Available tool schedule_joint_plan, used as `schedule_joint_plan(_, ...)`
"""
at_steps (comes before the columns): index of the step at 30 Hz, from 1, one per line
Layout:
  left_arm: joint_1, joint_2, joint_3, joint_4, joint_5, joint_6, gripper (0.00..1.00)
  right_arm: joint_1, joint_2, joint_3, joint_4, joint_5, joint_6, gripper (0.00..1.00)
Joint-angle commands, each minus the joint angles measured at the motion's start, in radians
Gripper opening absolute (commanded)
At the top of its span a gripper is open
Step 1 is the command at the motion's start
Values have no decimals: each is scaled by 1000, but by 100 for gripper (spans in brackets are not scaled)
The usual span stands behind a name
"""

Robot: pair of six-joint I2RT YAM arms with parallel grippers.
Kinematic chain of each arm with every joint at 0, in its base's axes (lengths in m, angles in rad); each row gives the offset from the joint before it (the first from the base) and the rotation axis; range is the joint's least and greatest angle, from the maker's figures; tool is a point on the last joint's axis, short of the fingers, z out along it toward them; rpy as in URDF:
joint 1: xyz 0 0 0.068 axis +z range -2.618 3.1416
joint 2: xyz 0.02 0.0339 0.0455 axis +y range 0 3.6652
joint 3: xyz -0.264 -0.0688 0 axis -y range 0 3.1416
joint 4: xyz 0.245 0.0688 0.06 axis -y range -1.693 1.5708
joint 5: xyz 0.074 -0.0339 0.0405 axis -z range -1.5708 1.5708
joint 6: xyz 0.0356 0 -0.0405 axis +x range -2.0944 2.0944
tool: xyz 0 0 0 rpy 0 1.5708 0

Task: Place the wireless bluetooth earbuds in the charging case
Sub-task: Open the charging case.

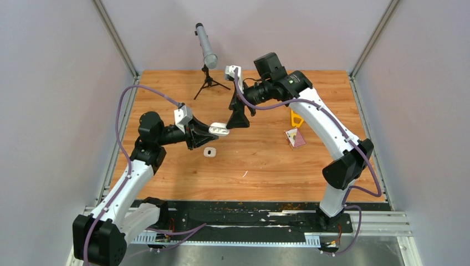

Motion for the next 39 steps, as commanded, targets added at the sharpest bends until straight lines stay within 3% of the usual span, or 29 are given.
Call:
schedule_joint_plan(1,-3,-4,15,65,5,-39,0,9,-28,-1,2,-36,-25,94)
schedule_joint_plan(12,-5,-6,22,94,20,-69,0,14,0,6,7,35,-38,92)
schedule_joint_plan(39,-17,-39,14,-11,33,50,0,3,6,20,47,135,14,92)
